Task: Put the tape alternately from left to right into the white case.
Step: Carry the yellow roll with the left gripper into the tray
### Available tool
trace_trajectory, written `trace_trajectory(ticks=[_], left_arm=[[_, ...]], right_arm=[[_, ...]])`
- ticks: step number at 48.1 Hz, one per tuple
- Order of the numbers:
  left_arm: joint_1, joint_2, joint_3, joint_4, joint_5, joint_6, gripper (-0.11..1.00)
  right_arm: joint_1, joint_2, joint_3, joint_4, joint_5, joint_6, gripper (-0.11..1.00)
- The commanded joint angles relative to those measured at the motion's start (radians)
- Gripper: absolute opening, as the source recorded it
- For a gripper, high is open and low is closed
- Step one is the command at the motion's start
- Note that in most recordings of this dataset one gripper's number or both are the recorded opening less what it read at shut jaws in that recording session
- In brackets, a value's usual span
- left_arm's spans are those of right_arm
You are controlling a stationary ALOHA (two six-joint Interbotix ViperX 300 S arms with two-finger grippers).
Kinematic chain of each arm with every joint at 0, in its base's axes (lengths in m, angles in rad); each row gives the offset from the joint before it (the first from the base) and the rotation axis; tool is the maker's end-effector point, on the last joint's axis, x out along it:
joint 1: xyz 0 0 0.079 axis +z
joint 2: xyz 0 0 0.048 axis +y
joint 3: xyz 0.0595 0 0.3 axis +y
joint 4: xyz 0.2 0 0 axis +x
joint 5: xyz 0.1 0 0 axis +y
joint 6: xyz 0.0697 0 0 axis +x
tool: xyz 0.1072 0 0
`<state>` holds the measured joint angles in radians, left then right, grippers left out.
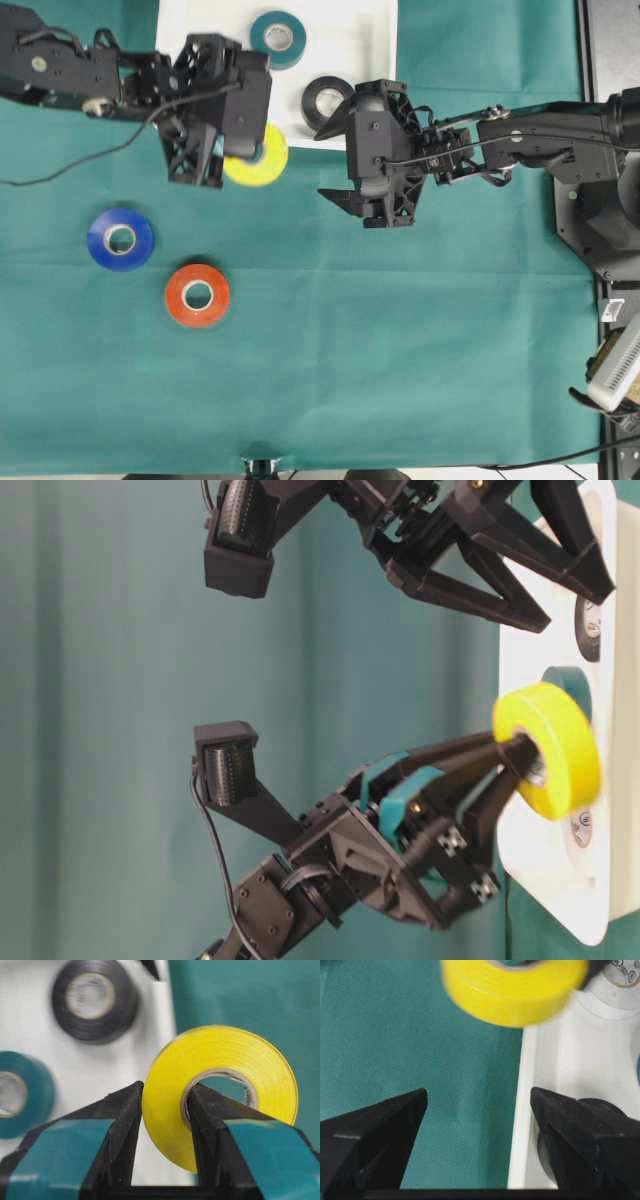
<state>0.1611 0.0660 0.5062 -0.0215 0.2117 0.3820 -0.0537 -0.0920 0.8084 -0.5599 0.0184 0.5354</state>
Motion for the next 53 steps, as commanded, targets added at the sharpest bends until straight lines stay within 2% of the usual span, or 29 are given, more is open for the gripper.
trace_trajectory(ticks=[1, 22, 53], left_arm=[[0.028, -0.008, -0.015, 0.002, -0.051, 0.008, 0.27], [0.130, 0.103, -0.055, 0.002, -0.130, 0.071, 0.27], [0.137, 0.124, -0.084, 0.002, -0.130, 0.066, 0.27]], right_arm=[[0.003, -0.025, -0.008, 0.000, -0.008, 0.002, 0.85], [0.003, -0.025, -0.008, -0.002, -0.008, 0.000, 0.85], [0.003, -0.025, -0.008, -0.002, -0.008, 0.000, 0.85]])
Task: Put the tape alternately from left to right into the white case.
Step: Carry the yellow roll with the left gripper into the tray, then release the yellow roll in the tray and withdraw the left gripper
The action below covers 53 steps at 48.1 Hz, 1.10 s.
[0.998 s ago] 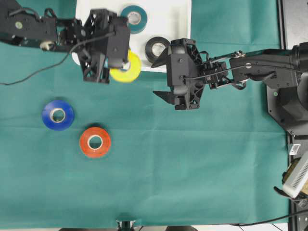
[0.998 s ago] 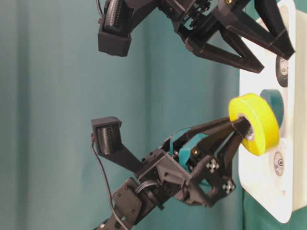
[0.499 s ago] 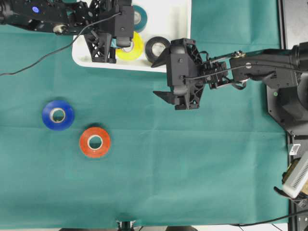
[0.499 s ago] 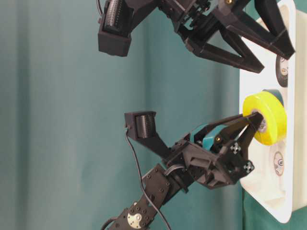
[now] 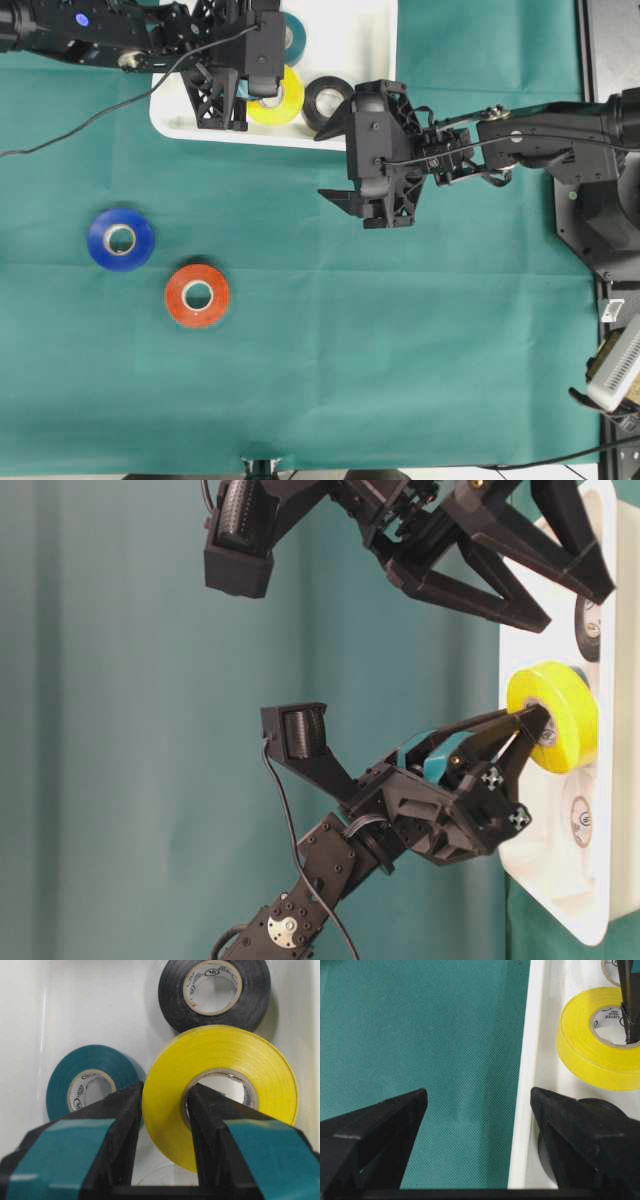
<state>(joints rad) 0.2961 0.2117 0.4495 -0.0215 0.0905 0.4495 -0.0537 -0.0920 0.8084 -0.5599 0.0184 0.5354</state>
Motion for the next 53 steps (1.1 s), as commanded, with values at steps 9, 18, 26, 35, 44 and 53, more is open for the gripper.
trace_trajectory(ticks=[9, 18, 26, 35, 44, 53], left_arm=[[0.002, -0.025, -0.021, 0.002, -0.009, 0.003, 0.68], [0.002, -0.034, -0.012, 0.002, -0.009, 0.003, 0.97], [0.002, -0.051, -0.003, 0.000, -0.009, 0.003, 0.98], [-0.005, -0.077, 0.011, 0.002, -0.009, 0.002, 0.98], [-0.040, -0.107, 0.029, 0.002, -0.003, 0.000, 0.97], [-0.103, -0.156, 0.063, 0.000, -0.002, -0.003, 0.97]], right_arm=[[0.003, -0.025, -0.008, -0.002, -0.008, 0.000, 0.85], [0.003, -0.023, -0.008, -0.002, -0.008, 0.000, 0.85], [0.003, -0.025, -0.008, -0.002, -0.008, 0.000, 0.85], [0.003, -0.025, -0.008, -0.002, -0.008, 0.000, 0.85], [0.003, -0.025, -0.008, -0.002, -0.008, 0.000, 0.85], [0.003, -0.025, -0.008, -0.002, -0.008, 0.000, 0.85]])
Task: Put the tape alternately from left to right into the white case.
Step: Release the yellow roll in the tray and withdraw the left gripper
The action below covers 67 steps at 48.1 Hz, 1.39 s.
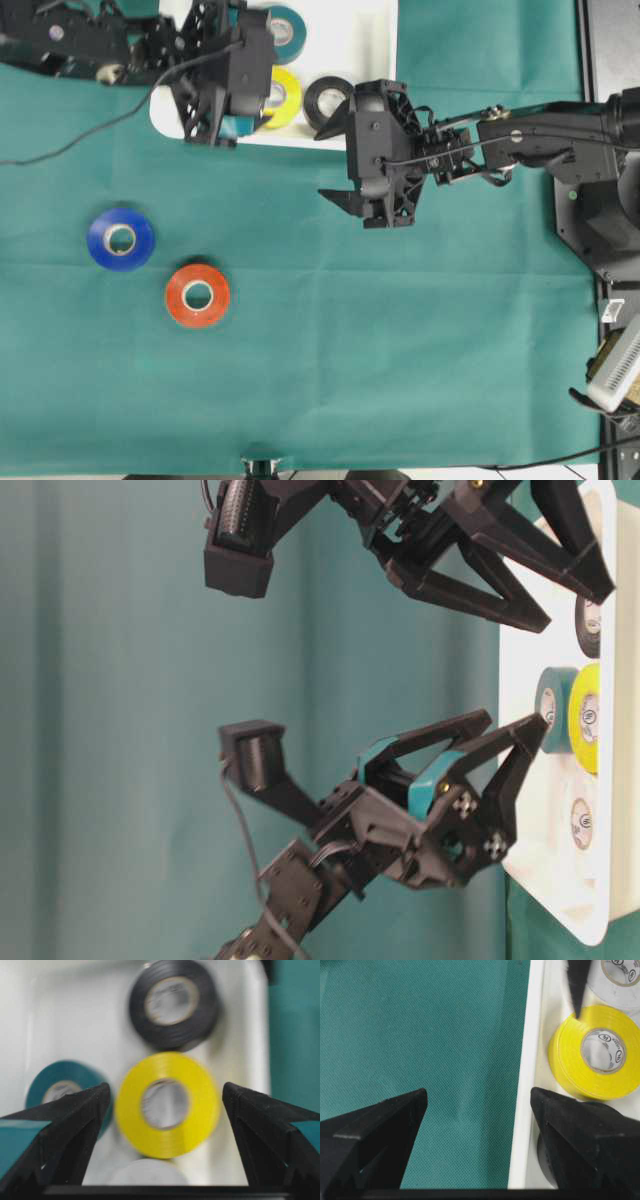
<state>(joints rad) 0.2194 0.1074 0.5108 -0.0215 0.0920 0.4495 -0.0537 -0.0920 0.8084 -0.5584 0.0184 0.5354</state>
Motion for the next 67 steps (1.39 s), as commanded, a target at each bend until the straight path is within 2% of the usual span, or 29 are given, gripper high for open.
trace_trajectory(ticks=[1, 16, 37, 56, 67], left_arm=[[-0.034, -0.061, 0.006, 0.000, -0.002, -0.005, 0.97], [-0.129, -0.147, 0.101, -0.005, -0.002, -0.021, 0.97], [-0.207, -0.235, 0.195, -0.005, 0.009, -0.121, 0.97], [-0.247, -0.262, 0.232, -0.005, 0.081, -0.201, 0.97], [-0.247, -0.276, 0.244, -0.005, 0.086, -0.215, 0.97]], right_arm=[[0.003, -0.025, -0.008, -0.003, -0.008, 0.000, 0.85], [0.003, -0.023, -0.008, -0.003, -0.008, 0.000, 0.85], [0.003, -0.025, -0.008, -0.002, -0.008, 0.000, 0.85], [0.003, -0.025, -0.005, -0.002, -0.008, 0.000, 0.85], [0.003, -0.025, -0.005, -0.003, -0.008, 0.000, 0.85]])
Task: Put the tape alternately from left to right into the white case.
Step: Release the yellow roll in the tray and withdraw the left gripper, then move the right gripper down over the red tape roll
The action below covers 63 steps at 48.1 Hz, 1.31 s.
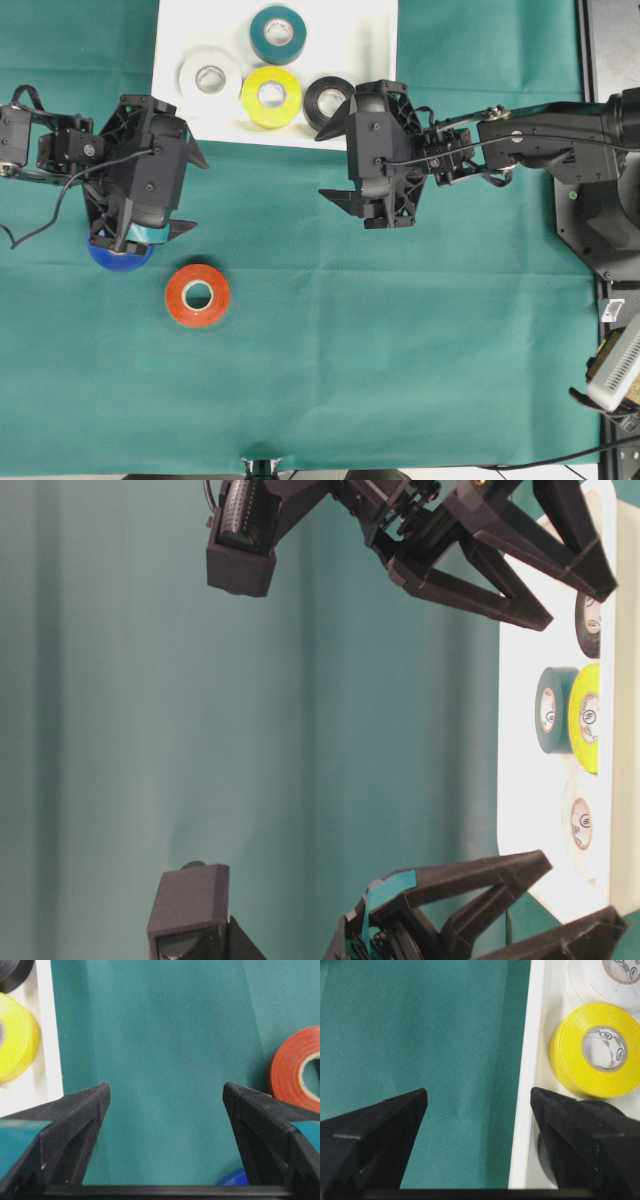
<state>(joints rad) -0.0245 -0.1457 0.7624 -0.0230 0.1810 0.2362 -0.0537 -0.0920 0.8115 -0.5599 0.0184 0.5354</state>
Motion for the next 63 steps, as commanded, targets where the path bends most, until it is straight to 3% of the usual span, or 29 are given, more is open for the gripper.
trace_trajectory(ticks=[1, 31, 44, 63], left_arm=[[-0.003, -0.021, -0.008, -0.003, -0.003, -0.002, 0.97], [0.006, -0.025, 0.020, -0.003, -0.003, -0.002, 0.97], [0.006, -0.025, 0.028, -0.003, -0.003, -0.003, 0.97], [0.006, -0.021, 0.028, -0.003, -0.003, -0.005, 0.97]], right_arm=[[0.003, -0.025, -0.008, 0.000, -0.009, 0.000, 0.85], [0.026, -0.025, -0.015, 0.000, -0.009, 0.002, 0.85], [0.115, 0.025, -0.057, 0.005, -0.009, 0.020, 0.85], [0.225, 0.167, -0.213, 0.005, -0.003, 0.028, 0.85]])
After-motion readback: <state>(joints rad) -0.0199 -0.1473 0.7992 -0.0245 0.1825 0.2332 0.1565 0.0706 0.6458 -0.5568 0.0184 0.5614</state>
